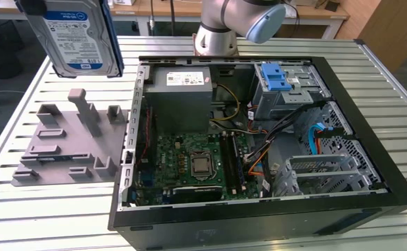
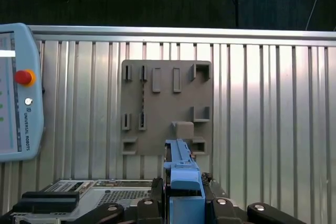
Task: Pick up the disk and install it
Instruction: 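Pick up the disk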
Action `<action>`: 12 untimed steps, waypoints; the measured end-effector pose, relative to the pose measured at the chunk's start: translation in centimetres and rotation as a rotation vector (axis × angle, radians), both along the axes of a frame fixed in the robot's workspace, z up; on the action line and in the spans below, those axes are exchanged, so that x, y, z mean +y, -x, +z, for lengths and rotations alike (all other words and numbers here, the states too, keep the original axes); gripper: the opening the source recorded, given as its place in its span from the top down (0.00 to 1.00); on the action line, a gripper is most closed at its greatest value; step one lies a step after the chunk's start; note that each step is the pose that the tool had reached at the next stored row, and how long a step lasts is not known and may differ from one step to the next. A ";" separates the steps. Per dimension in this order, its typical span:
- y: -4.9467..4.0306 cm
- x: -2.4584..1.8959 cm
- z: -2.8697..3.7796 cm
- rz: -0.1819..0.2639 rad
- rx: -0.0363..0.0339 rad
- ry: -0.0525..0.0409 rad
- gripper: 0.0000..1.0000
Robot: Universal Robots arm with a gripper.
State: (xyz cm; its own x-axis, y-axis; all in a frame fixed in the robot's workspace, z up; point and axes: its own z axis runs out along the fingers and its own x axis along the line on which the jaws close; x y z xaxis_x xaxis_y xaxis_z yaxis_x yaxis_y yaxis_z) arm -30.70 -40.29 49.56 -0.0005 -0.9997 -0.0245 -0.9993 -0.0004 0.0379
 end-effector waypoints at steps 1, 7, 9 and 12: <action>-0.15 -0.04 0.00 0.000 0.0000 0.0000 0.64; -0.82 -0.37 0.00 0.000 0.0001 0.0001 0.64; -0.83 -0.96 -0.02 0.000 0.0001 0.0001 0.64; -0.83 -1.92 -0.04 0.000 0.0000 0.0000 0.64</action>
